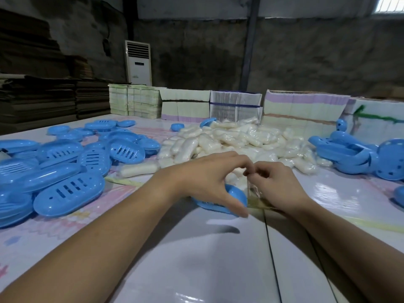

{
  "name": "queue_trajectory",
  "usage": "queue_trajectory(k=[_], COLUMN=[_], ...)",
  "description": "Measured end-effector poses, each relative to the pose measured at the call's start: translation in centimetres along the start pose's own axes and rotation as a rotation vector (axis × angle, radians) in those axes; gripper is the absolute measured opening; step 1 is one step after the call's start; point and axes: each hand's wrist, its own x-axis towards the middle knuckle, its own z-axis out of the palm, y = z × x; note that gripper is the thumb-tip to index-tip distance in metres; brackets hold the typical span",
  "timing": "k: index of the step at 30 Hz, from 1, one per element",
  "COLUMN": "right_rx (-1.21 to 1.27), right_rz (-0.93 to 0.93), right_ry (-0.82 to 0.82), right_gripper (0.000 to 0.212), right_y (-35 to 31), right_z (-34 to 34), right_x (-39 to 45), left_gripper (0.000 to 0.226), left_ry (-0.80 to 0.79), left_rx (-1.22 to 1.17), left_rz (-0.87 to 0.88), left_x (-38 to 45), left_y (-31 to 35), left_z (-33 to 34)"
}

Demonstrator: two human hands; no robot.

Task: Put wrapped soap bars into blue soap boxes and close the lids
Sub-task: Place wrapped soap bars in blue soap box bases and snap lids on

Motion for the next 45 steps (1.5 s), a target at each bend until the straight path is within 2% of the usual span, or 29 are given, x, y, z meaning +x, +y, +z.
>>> queue_trajectory(k=[2,4,9,15,17,19,21,23,26,31,35,40,43,45], right_rx=[0.034,0.044,-0.005,-0.008,-0.012,-0.008,0.001,0.004,0.001,-0.003,-0.004,0.024,0.17,0.308], right_rz=[0.042,0.073,0.066,0.063,0.073,0.084,0.086,0.08,0.08,0.075,0.071,0.042,0.038,0.072], right_ry=[0.032,0.051,0.059,0.139,0.166,0.169,0.158,0.138,0.111,0.113,0.102,0.127,0.135,0.084], right_gripper=[0.019,0.019,0.019,0.022,0.025,0.026,0.027,0.025,0.023,0.024,0.023,0.018,0.011,0.021], right_y=[0.3,0.5,1.0,1.1,1.2,1.4,1.4,1.3,1.3,1.5,1.3,0.9,0.2,-0.4], right_z=[-0.3,-0.5,-0.8,-1.4,-1.6,-1.7,-1.6,-1.4,-1.1,-1.2,-1.0,-1.1,-1.5,-2.0], right_x=[0.1,0.2,0.3,0.5,0.5,0.5,0.5,0.4,0.5,0.5,0.4,0.2,0.0,-0.1], left_gripper=[0.074,0.071,0.069,0.069,0.062,0.048,0.031,0.03,0.041,0.042,0.031,0.024,0.02,0.019], left_ry=[-0.107,-0.15,-0.034,-0.004,0.113,0.305,0.406,0.398,0.37,0.372,0.355,0.449,0.504,0.478], left_rx=[0.017,0.069,0.066,0.019,-0.044,-0.077,0.018,0.131,0.159,0.131,0.16,0.331,0.238,0.116], left_rz=[-0.083,-0.139,-0.094,0.013,-0.007,-0.065,-0.166,-0.283,-0.404,-0.47,-0.451,-0.386,-0.268,-0.158], left_x=[-0.2,-0.2,0.6,1.3,1.4,1.7,1.9,2.0,2.3,3.0,3.1,3.0,2.4,1.7], left_y=[-0.9,-1.6,-1.2,0.3,-0.3,-1.6,-3.6,-5.4,-7.1,-8.0,-8.0,-6.4,-4.8,-3.3], left_z=[-0.4,-0.4,0.9,3.6,3.0,2.3,1.9,2.0,2.3,2.2,1.8,1.0,0.5,0.3])
